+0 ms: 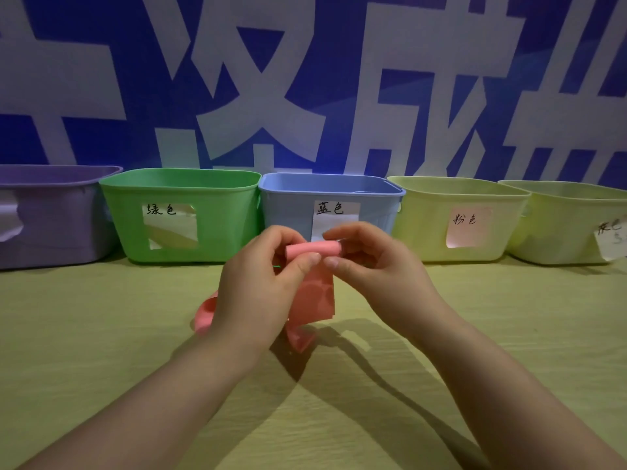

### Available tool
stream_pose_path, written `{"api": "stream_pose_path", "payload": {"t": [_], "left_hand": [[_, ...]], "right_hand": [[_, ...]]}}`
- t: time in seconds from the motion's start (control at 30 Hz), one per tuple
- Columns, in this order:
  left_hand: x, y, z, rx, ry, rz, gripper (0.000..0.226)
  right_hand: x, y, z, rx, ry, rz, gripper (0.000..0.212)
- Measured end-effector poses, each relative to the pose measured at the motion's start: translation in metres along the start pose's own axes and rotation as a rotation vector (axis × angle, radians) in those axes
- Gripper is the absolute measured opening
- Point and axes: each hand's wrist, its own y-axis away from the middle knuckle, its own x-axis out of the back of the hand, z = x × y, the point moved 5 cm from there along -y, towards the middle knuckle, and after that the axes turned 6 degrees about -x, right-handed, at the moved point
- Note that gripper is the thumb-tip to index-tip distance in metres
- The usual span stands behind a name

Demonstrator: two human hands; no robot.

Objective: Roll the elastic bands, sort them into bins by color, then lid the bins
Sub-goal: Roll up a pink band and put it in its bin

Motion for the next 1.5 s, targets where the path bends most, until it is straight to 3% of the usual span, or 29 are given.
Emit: {"api": "stream_pose_path", "payload": {"t": [0.2, 0.3, 0.47, 0.77, 1.0, 1.27, 1.5], "left_hand": [[0.000, 0.001, -0.001, 0.022, 0.070, -0.001, 0.014], [0.000, 0.001, 0.001, -0.019, -0.004, -0.013, 0.013], [-0.001, 0.003, 0.004, -0.065, -0.005, -0.038, 0.032], [-0.005, 0.003, 0.002, -0.007, 0.011, -0.097, 0.025], [-0.010, 0.004, 0.003, 0.044, 0.095, -0.150, 0.020], [-0.007, 0.004, -0.001, 0.077, 0.087, -0.104, 0.026], [-0.006, 0.004, 0.003, 0.048, 0.167, -0.096, 0.028]], "right_hand": [[-0.003, 0.000, 0.003, -0.067, -0.046, -0.010, 0.013], [-0.005, 0.000, 0.005, -0.079, 0.013, -0.030, 0.021], [-0.008, 0.002, 0.004, -0.142, -0.002, -0.107, 0.034], [-0.015, 0.006, 0.002, -0.159, -0.042, -0.154, 0.028], [-0.010, 0.002, 0.007, -0.178, -0.128, -0.069, 0.018], [-0.013, 0.003, 0.007, -0.184, -0.160, -0.077, 0.037], [-0.012, 0.005, 0.004, -0.175, -0.063, -0.103, 0.040]]}}
